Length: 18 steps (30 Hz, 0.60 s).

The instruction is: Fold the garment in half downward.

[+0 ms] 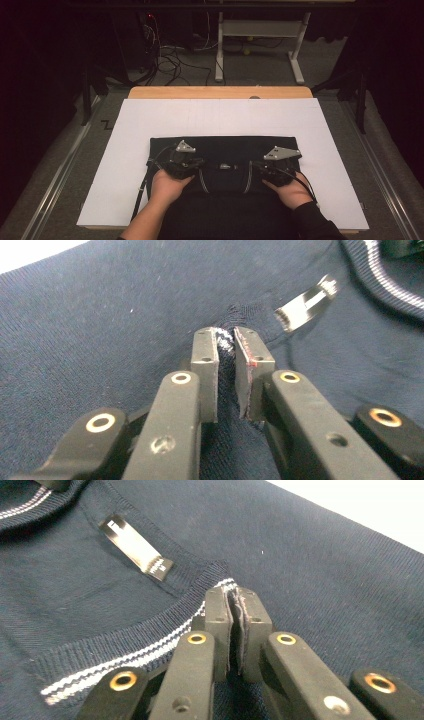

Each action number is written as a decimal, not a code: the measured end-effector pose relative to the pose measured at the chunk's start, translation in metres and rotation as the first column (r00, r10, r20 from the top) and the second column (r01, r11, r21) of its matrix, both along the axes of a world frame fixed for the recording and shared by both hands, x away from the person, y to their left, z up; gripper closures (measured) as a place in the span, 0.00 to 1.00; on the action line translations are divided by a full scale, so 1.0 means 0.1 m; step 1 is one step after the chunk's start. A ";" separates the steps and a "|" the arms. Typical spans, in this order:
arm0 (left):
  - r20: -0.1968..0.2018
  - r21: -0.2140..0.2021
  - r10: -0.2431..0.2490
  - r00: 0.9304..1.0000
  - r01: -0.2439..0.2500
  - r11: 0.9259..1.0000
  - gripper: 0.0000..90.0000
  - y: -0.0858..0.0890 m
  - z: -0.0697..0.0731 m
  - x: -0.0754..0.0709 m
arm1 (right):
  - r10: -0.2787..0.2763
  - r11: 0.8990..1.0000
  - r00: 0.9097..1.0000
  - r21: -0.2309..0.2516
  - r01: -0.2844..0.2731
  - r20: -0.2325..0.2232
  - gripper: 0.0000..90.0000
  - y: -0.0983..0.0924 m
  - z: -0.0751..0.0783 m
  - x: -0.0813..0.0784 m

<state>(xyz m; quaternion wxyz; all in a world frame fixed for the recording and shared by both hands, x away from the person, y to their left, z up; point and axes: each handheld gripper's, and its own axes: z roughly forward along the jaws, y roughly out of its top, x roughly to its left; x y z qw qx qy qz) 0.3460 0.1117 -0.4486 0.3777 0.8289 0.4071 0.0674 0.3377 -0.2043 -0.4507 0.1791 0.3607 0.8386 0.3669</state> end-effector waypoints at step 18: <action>0.122 -0.095 -0.052 0.991 0.064 0.993 0.85 0.20 0.11 -0.57 | 0.068 0.991 0.987 0.102 -0.083 0.143 0.96 -0.14 0.13 -0.53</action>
